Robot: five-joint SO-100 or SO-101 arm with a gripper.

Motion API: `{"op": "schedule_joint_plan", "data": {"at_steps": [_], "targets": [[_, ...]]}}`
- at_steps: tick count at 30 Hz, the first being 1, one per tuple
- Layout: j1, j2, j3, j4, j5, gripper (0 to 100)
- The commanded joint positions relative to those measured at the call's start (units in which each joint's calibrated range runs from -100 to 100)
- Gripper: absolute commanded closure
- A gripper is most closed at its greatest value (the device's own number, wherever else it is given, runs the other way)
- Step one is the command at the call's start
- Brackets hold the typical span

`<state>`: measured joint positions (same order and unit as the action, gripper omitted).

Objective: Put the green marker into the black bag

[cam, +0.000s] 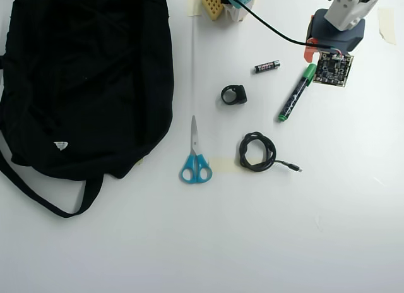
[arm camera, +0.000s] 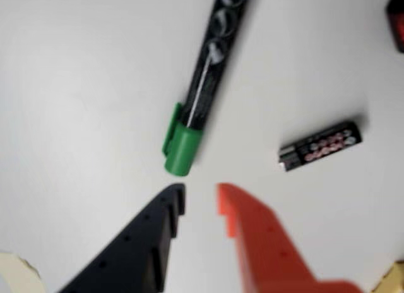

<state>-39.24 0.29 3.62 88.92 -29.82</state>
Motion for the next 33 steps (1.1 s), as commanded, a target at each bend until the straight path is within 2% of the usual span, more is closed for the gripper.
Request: {"op": "schedule_joint_plan", "data": {"at_steps": [1, 10, 16, 23, 33], "targets": [[-2.05, -1.7, -1.1, -0.72, -2.01, 86], [-3.7, -1.54, -0.38, -0.89, -4.01, 85], [-3.85, -1.54, -0.56, -1.5, -3.9, 75], [-4.29, -1.37, 4.92, -1.58, -5.53, 75], [-2.42, 1.62, 6.27, -9.08, -5.42, 75]]}}
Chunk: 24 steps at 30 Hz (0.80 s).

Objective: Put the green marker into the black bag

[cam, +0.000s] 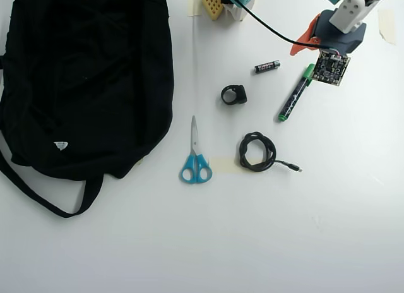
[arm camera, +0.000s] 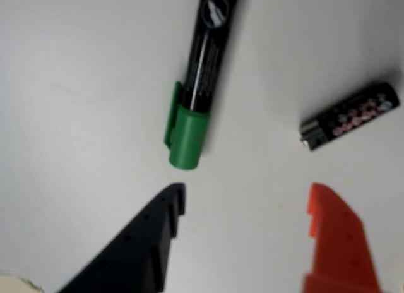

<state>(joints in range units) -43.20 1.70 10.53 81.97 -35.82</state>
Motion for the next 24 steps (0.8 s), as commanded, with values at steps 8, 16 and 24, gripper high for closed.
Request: {"op": "schedule_joint_plan", "data": {"at_steps": [8, 16, 24], "targets": [[4.91, 4.36, -0.65, -6.77, 3.73, 75], [8.05, 7.84, -0.65, -11.68, 6.09, 74], [9.4, 9.83, 0.07, -15.64, 5.57, 72]]}}
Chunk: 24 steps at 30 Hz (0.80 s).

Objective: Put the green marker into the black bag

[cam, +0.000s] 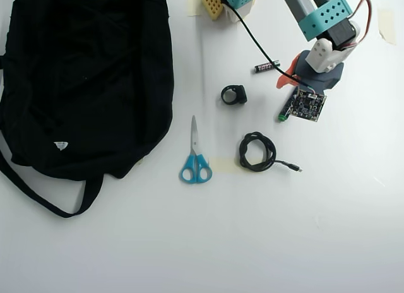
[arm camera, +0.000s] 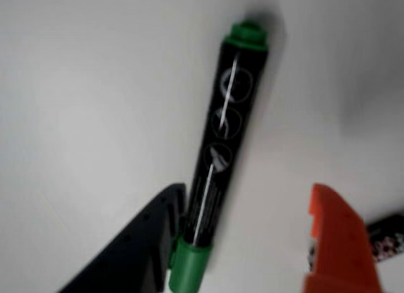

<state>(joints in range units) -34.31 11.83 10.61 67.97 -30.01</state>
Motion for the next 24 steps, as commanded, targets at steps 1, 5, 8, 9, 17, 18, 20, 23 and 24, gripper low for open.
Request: {"op": "schedule_joint_plan", "data": {"at_steps": [1, 5, 8, 9, 17, 18, 20, 23, 24], "targets": [[0.51, -0.13, -0.01, -2.08, -0.3, 71], [0.28, -0.05, -0.01, -2.42, -0.35, 71], [-0.69, -0.05, -0.19, -2.42, -1.77, 71], [-1.21, -0.05, -0.46, -2.42, -1.92, 71], [-3.53, -0.05, -0.73, -2.94, -5.44, 71], [-3.61, 0.04, -0.73, -3.8, -5.44, 71], [-3.98, 0.2, -0.46, -5.87, -5.44, 71], [-3.91, 2.03, -0.82, -6.73, -5.44, 71], [-3.83, 2.53, -0.82, -6.81, -5.44, 71]]}}
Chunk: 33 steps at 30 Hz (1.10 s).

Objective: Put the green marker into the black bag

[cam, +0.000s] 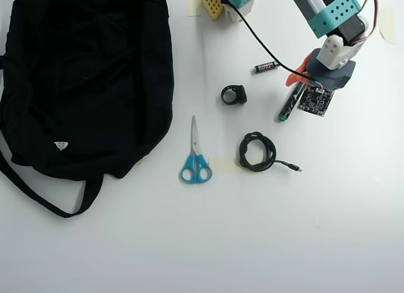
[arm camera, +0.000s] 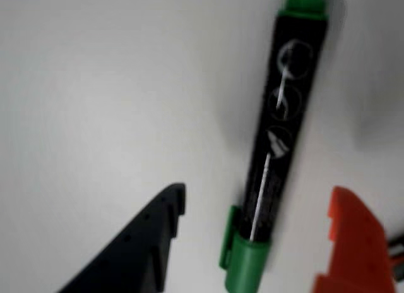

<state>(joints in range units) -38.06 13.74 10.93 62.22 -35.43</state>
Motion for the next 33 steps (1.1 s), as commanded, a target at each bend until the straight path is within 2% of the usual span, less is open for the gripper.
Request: {"op": "schedule_joint_plan", "data": {"at_steps": [1, 33], "targets": [[-0.08, 1.03, -1.31, -1.06, -0.01, 71], [1.04, 6.18, -0.6, -2.96, -0.01, 71]]}}
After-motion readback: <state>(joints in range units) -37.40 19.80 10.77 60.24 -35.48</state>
